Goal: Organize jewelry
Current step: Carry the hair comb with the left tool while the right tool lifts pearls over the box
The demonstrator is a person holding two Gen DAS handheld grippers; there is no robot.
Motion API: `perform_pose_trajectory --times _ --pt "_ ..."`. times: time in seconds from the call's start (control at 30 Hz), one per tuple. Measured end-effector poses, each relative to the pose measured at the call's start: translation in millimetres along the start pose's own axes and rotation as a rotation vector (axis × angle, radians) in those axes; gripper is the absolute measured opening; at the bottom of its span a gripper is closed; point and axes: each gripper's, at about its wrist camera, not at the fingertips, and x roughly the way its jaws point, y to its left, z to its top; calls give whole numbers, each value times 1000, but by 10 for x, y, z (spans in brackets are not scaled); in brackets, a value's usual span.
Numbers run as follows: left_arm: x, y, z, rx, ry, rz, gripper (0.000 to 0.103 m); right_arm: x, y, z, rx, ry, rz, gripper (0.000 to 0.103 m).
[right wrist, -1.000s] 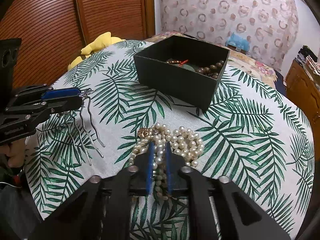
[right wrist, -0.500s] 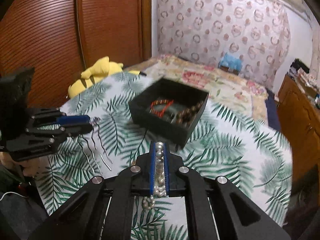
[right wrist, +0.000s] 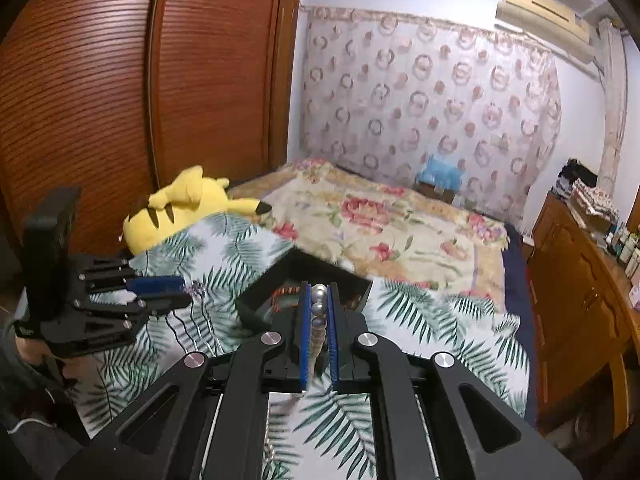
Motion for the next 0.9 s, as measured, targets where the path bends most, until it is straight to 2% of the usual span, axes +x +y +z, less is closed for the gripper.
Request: perform_pose_trajectory --times 0.57,0.73,0.9 --pt "183 112 289 14 -8 49 19 -65 -180 791 -14 -116 -40 9" --pt "238 143 301 13 -1 58 19 91 -255 971 -1 -122 -44 9" --pt "295 145 317 19 6 64 19 401 -307 1028 15 -78 -43 8"
